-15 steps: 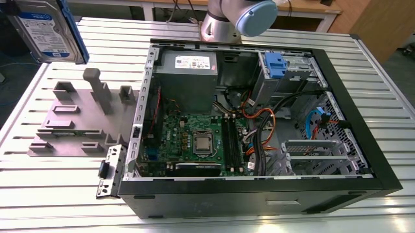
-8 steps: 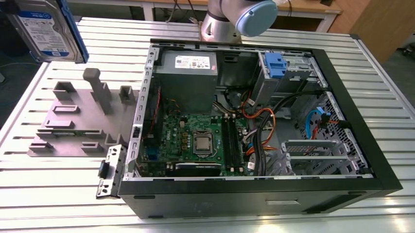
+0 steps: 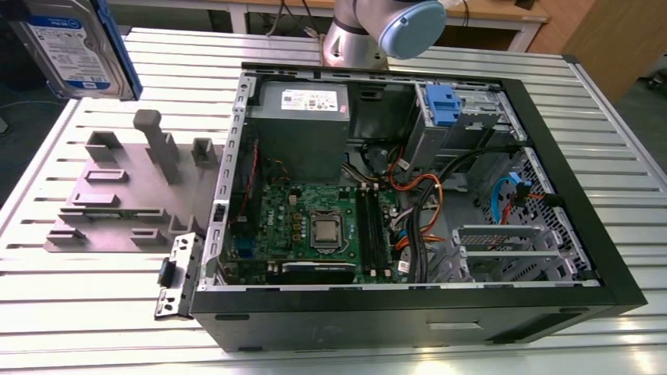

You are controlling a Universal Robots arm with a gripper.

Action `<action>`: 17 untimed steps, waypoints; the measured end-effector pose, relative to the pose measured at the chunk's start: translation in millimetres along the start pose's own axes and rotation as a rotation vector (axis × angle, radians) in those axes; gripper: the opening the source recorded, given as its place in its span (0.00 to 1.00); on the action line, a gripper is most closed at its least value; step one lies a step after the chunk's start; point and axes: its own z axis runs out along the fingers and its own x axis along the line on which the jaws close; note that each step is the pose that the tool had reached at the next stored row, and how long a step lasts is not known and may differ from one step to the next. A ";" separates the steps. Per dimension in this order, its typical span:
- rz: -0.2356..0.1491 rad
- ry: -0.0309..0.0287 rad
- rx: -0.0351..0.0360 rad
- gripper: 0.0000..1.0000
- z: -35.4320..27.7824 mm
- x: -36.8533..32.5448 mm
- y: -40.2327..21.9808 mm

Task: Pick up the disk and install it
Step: 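Pick up the disk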

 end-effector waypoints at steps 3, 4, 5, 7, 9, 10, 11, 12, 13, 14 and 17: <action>0.000 0.0000 -0.0001 0.36 -0.8 0.0 0.0; 0.000 0.0000 -0.0001 0.36 -1.0 0.0 0.0; 0.000 0.0001 -0.0001 0.36 -1.6 0.0 0.0; 0.000 0.0000 -0.0001 0.36 -3.0 0.1 0.0; 0.000 0.0001 -0.0001 0.36 -4.5 0.1 0.0; 0.000 0.0000 -0.0001 0.36 -5.3 0.1 0.0; 0.000 0.0000 -0.0001 0.36 -6.2 0.1 0.0; 0.000 0.0001 -0.0001 0.36 -7.2 0.1 0.0; 0.000 0.0000 -0.0001 0.36 -8.2 0.1 0.0; 0.000 0.0000 0.0000 0.36 -9.3 0.1 0.0; 0.000 0.0000 -0.0001 0.36 -12.9 0.2 0.0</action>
